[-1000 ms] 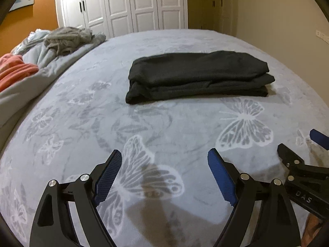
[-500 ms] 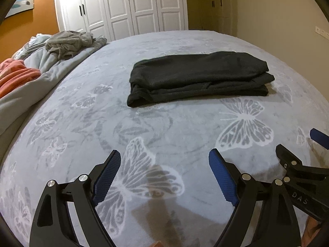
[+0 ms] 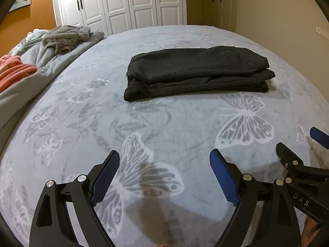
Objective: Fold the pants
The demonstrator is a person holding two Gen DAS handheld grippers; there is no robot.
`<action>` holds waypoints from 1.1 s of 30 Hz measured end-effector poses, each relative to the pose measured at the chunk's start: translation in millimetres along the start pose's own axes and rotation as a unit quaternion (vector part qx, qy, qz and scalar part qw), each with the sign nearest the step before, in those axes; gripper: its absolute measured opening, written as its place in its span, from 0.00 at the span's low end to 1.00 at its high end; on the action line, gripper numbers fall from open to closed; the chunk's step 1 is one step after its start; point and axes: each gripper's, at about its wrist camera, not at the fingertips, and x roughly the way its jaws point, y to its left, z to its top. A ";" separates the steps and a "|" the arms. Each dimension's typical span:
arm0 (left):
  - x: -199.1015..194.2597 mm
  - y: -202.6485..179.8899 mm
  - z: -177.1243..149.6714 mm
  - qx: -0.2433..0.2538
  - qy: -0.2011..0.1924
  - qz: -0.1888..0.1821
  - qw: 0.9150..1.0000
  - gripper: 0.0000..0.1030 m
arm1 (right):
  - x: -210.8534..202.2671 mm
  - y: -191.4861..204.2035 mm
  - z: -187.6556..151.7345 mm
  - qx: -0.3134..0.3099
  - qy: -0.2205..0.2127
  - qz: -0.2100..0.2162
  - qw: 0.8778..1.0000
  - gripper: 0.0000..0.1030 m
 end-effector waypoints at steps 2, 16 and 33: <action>0.2 -0.2 0.2 0.001 0.000 0.001 1.000 0.84 | 0.0 -0.1 -0.1 0.000 0.000 0.000 1.000 0.85; -1.9 -1.9 -2.1 0.011 -0.006 -0.001 1.000 0.84 | 1.6 0.4 0.7 -0.001 0.000 0.003 1.000 0.85; -8.2 3.1 -5.7 0.003 -0.037 -0.024 0.999 0.85 | -1.3 6.5 0.9 0.000 0.000 0.005 1.000 0.85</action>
